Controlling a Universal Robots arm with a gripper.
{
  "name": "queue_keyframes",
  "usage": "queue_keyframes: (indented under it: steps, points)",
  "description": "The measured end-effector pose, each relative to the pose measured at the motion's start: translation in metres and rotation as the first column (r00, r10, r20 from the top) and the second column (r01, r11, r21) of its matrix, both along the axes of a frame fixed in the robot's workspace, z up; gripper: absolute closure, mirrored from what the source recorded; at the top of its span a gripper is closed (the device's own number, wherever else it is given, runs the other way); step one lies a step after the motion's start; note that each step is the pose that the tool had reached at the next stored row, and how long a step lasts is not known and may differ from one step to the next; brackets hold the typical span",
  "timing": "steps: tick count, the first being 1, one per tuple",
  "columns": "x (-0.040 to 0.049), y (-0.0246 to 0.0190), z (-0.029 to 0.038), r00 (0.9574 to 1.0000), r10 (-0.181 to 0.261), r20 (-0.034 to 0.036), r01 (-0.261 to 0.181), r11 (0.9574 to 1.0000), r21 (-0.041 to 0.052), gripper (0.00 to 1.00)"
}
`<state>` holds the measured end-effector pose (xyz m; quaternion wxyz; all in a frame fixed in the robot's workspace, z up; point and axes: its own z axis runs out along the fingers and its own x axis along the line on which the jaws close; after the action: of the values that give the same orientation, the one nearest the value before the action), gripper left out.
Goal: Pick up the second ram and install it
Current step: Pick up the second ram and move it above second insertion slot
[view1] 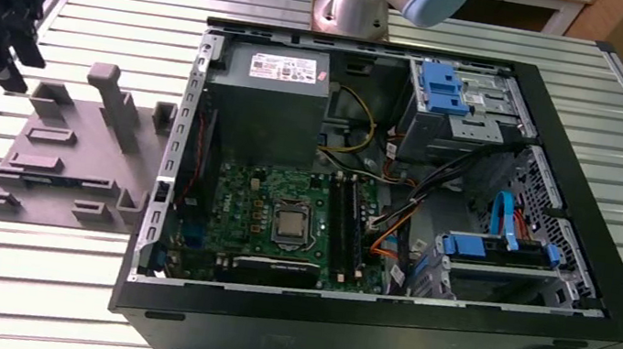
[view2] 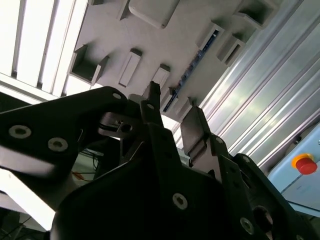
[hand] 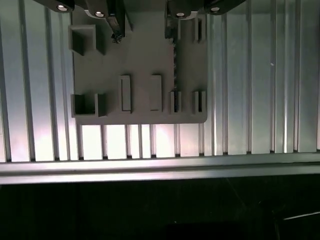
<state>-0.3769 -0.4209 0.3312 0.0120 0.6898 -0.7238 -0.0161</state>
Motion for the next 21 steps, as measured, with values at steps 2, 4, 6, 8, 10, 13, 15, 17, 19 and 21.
queue_keyframes:
  steps: [2, 4, 6, 8, 10, 13, 15, 17, 19, 21]
  points:
    - [-0.0014, -0.0015, -0.0021, 1.0, 0.003, 0.0014, -0.003, 1.0, 0.0, 0.56]
    - [-0.0032, -0.0035, -0.004, 1.0, 0.005, 0.005, -0.005, 1.0, 0.0, 0.56]
    - [-0.0053, -0.0055, -0.0058, 0.9999, 0.007, 0.009, -0.007, 1.0, -0.0001, 0.56]
    - [-0.0063, -0.0068, -0.008, 0.9999, 0.009, 0.0119, -0.009, 1.0, 0.0001, 0.56]
    - [-0.0064, -0.0069, -0.0087, 0.9999, 0.01, 0.0123, -0.01, 0.9999, -0.0001, 0.56]
    - [-0.0064, -0.007, -0.0103, 0.9999, 0.011, 0.0126, -0.011, 0.9999, 0.0022, 0.56]
    - [-0.0064, -0.007, -0.0104, 0.9999, 0.011, 0.0126, -0.011, 0.9999, 0.0023, 0.56]
    - [-0.0064, -0.007, -0.0106, 0.9999, 0.011, 0.0127, -0.011, 0.9999, 0.0025, 0.56]
    - [-0.0064, -0.007, -0.011, 0.9999, 0.011, 0.0131, -0.011, 0.9999, 0.0026, 0.56]
    - [-0.0064, -0.0073, -0.012, 0.9998, 0.011, 0.0145, -0.011, 0.9999, 0.0026, 0.56]
